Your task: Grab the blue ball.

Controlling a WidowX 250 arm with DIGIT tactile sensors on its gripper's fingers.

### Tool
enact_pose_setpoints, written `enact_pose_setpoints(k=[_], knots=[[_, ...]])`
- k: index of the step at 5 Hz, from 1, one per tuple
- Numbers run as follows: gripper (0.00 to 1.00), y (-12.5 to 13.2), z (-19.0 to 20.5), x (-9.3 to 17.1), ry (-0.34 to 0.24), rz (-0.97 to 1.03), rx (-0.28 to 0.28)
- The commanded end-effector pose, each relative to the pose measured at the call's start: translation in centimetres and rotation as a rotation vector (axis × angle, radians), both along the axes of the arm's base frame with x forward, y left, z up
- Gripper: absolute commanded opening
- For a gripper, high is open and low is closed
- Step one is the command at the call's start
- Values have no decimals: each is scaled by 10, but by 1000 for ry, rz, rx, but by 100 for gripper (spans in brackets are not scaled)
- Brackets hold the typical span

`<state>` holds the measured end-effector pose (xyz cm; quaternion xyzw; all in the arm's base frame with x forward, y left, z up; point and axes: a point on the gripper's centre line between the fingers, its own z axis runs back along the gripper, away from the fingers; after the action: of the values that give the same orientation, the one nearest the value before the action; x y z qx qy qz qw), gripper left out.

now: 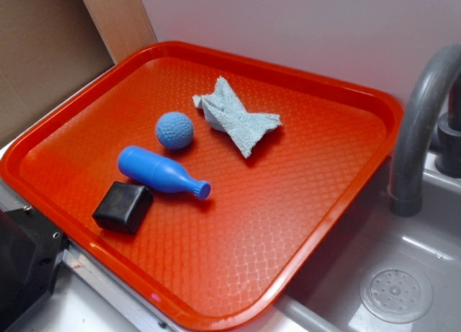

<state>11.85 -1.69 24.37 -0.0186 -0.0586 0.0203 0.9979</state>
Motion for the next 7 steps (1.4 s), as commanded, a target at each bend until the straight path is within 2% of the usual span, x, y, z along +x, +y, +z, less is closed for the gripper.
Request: enact_pose_setpoints(k=[1, 2, 3, 7], knots=[[100, 0, 0, 0, 0, 0, 0], [100, 1, -43, 40, -66, -161, -34], [100, 2, -68, 56, -40, -169, -91], [100, 2, -68, 56, -40, -169, -91]])
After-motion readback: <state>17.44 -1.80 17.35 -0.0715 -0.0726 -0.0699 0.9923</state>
